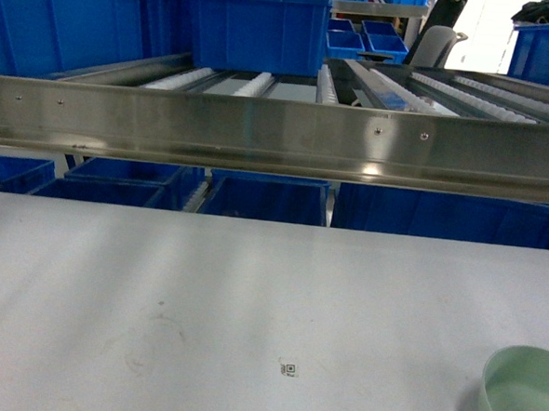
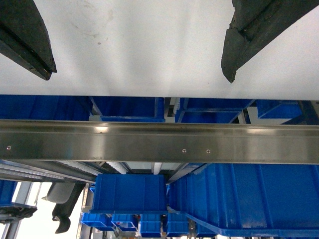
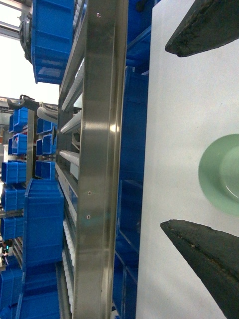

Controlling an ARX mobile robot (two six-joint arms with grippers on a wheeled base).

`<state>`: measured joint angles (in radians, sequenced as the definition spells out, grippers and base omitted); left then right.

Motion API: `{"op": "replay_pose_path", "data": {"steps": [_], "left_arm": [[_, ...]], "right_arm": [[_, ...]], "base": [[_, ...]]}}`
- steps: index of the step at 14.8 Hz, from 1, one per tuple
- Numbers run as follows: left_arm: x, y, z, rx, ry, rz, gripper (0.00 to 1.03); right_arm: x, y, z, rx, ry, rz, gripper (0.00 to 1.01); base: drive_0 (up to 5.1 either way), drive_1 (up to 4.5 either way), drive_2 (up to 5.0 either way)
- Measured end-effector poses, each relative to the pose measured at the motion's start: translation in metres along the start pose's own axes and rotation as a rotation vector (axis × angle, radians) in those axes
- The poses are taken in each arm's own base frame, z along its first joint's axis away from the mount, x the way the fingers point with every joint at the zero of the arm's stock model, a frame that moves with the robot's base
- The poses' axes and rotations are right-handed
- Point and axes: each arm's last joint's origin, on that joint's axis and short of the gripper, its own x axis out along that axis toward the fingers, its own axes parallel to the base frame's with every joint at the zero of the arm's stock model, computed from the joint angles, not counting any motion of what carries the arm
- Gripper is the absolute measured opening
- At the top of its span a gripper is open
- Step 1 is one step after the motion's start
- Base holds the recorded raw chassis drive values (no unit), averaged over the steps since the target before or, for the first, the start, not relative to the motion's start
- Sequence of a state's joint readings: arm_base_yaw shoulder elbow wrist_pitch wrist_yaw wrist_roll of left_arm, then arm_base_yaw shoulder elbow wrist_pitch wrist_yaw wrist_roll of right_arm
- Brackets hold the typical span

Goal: Place green bowl on second shelf with right arm

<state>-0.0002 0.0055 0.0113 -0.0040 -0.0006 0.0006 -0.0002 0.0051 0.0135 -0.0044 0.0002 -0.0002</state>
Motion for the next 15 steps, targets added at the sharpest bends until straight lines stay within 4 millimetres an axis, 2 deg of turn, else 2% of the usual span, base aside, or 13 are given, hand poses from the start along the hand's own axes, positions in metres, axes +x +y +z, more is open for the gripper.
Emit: {"op": "replay_pose_path", "data": {"steps": [9, 10, 13, 15], "left_arm": [[0.0, 0.0, 0.0, 0.0, 0.0, 0.0, 0.98], [0.0, 0.0, 0.0, 0.0, 0.0, 0.0, 0.98], [0.0, 0.0, 0.0, 0.0, 0.0, 0.0, 0.98], [0.0, 0.0, 0.0, 0.0, 0.0, 0.0, 0.98]], "right_arm": [[0.001, 0.001, 0.002, 0.0, -0.018, 0.005, 0.98], [0.008, 0.004, 0.007, 0.001, -0.05, 0.017, 0.98], [0.036, 0.007, 0.001, -0.049, 0.038, 0.056, 0.98], [0.06, 0.002, 0.001, -0.082, 0.135, 0.081, 0.98]], "base": [[0.0, 0.0, 0.0], [0.0, 0.0, 0.0], [0.0, 0.0, 0.0], [0.0, 0.0, 0.0]]}}
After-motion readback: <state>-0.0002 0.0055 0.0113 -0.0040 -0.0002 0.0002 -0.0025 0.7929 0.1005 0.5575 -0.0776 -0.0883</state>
